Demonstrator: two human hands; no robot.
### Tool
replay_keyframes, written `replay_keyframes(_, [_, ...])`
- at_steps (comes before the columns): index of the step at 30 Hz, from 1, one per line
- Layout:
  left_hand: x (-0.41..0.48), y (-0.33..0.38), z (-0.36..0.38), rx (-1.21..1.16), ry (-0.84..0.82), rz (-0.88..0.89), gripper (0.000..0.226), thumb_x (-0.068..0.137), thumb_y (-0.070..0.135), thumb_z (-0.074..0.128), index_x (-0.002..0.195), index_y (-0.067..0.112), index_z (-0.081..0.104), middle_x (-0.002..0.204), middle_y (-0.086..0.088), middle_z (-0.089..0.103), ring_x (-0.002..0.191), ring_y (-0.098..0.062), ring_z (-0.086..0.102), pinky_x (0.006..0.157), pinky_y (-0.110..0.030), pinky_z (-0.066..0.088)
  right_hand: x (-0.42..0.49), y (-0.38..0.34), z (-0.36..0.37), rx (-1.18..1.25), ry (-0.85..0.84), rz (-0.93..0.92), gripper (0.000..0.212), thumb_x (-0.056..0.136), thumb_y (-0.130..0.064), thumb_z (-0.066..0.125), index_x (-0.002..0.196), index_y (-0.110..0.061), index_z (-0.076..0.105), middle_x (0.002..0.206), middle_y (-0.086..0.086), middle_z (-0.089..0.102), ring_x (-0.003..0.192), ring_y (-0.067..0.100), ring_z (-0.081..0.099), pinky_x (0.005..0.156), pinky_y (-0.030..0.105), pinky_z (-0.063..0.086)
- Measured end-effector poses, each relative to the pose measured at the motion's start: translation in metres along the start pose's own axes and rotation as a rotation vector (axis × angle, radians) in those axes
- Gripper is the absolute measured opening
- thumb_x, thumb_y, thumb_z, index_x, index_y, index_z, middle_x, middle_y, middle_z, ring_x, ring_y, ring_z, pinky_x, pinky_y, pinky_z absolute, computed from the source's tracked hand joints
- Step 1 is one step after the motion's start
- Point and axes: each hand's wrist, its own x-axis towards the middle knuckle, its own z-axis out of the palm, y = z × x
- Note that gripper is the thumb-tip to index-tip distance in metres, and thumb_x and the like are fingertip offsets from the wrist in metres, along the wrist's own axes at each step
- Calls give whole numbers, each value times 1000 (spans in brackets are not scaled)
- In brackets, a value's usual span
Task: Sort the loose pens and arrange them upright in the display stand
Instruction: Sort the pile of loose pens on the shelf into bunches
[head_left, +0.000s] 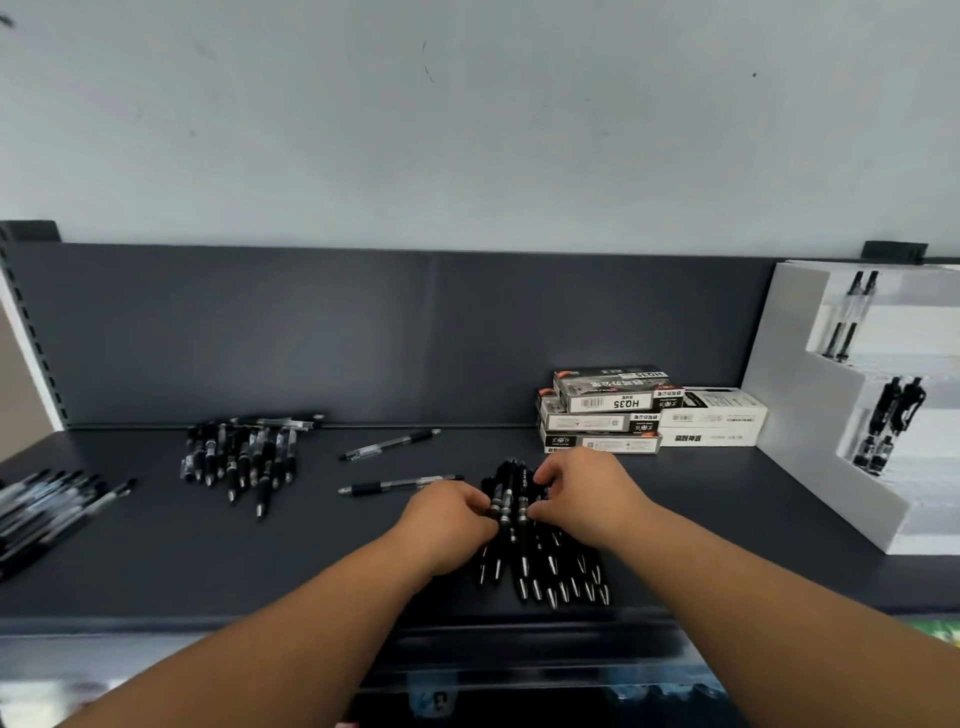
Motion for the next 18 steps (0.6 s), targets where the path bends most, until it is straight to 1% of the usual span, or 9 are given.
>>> replay_keyframes(3, [0, -2, -3, -47, 12, 12, 32, 89, 29, 64, 120, 21, 62, 104, 8, 64, 95, -9, 61, 84, -21, 47, -1, -4, -1, -22, 13, -20, 29, 77, -41, 74, 102, -30, 66, 90, -13, 61, 87, 9, 59, 80, 30, 53])
replay_keyframes(7, [3, -11, -5, -47, -8, 53, 36, 91, 32, 61, 125, 21, 61, 122, 6, 63, 108, -8, 58, 91, -18, 43, 0, -11, 1, -46, 21, -34, 28, 78, -42, 72, 103, -33, 66, 98, -13, 62, 94, 10, 59, 83, 31, 53])
replay_keyframes(10, [9, -20, -13, -8, 28, 92, 34, 92, 30, 60, 125, 22, 61, 121, 7, 63, 109, -8, 57, 88, -16, 40, 4, -20, 3, -24, 72, -55, 26, 79, -42, 71, 103, -32, 67, 101, -13, 62, 96, 10, 59, 83, 31, 52])
replay_keyframes(12, [14, -29, -24, 88, 120, 123, 29, 92, 29, 59, 120, 24, 64, 118, 6, 64, 106, -9, 58, 86, -16, 40, 6, -29, 5, -5, 89, -77, 23, 81, -41, 70, 101, -32, 68, 99, -14, 62, 95, 10, 60, 82, 32, 53])
replay_keyframes(14, [22, -43, -38, 225, 219, 135, 28, 91, 29, 58, 118, 25, 64, 120, 3, 62, 110, -14, 57, 93, -23, 43, 9, -38, 9, 13, 87, -89, 23, 83, -40, 68, 104, -31, 68, 101, -13, 61, 97, 9, 59, 84, 32, 52])
replay_keyframes(16, [30, -59, -53, 439, 232, 112, 30, 92, 32, 56, 120, 26, 63, 125, 1, 57, 117, -20, 52, 99, -32, 42, 13, -47, 15, 19, 78, -104, 26, 84, -39, 67, 108, -30, 68, 104, -12, 60, 101, 9, 58, 87, 31, 51])
replay_keyframes(18, [36, -72, -65, 597, 190, 75, 28, 93, 38, 53, 118, 29, 63, 126, 1, 55, 119, -23, 49, 98, -36, 39, 17, -56, 22, 13, 64, -113, 27, 86, -38, 67, 111, -29, 67, 104, -11, 57, 104, 10, 56, 88, 30, 49])
